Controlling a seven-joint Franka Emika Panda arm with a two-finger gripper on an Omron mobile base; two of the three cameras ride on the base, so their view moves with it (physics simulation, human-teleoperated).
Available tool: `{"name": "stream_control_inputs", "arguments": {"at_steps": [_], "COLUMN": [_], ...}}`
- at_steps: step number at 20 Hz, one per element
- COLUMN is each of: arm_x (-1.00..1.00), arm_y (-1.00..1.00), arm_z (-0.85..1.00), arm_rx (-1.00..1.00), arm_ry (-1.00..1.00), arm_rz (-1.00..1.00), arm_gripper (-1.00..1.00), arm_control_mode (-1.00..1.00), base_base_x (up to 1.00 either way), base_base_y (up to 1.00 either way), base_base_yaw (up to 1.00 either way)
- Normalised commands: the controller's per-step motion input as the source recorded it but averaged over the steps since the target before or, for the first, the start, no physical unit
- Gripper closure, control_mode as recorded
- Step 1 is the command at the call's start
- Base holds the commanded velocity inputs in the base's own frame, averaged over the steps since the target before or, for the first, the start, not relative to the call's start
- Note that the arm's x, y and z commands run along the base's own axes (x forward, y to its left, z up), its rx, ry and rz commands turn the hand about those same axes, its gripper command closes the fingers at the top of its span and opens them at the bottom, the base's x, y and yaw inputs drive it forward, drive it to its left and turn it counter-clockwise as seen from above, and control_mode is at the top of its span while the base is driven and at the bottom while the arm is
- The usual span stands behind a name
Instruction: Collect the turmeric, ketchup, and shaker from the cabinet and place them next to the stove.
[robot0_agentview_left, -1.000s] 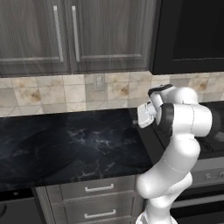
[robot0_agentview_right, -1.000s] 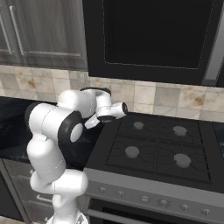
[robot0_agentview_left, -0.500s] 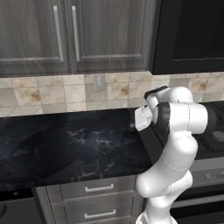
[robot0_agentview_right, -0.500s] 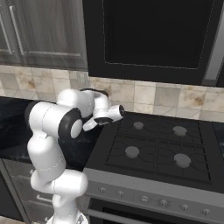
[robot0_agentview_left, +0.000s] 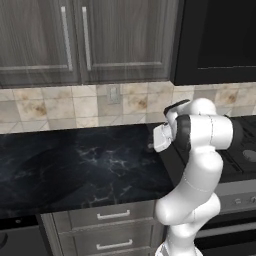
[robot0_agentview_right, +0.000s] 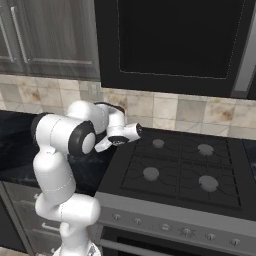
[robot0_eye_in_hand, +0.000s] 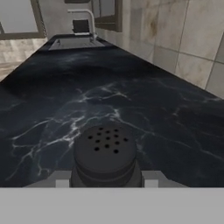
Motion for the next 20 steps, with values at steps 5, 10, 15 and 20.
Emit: {"name": "stream_control_inputs", "arguments": {"at_steps": [5, 10, 15, 20], "arm_x": [0.14, 0.13, 0.13, 0.09], "arm_y": [0.0, 0.0, -0.03, -0.05], "arm_z": [-0.16, -0.18, -0.19, -0.21], "arm_rx": [0.0, 0.0, 0.0, 0.0], "arm_ry": [0.0, 0.0, 0.0, 0.0], "arm_rz": [0.0, 0.0, 0.0, 0.0], "arm_gripper": [1.0, 1.0, 1.0, 1.0], "arm_control_mode": [-1.0, -1.0, -1.0, -1.0], "base_base_x": [0.0, 0.0, 0.0, 0.0], "base_base_y": [0.0, 0.0, 0.0, 0.0], "base_base_yaw": [0.0, 0.0, 0.0, 0.0]}}
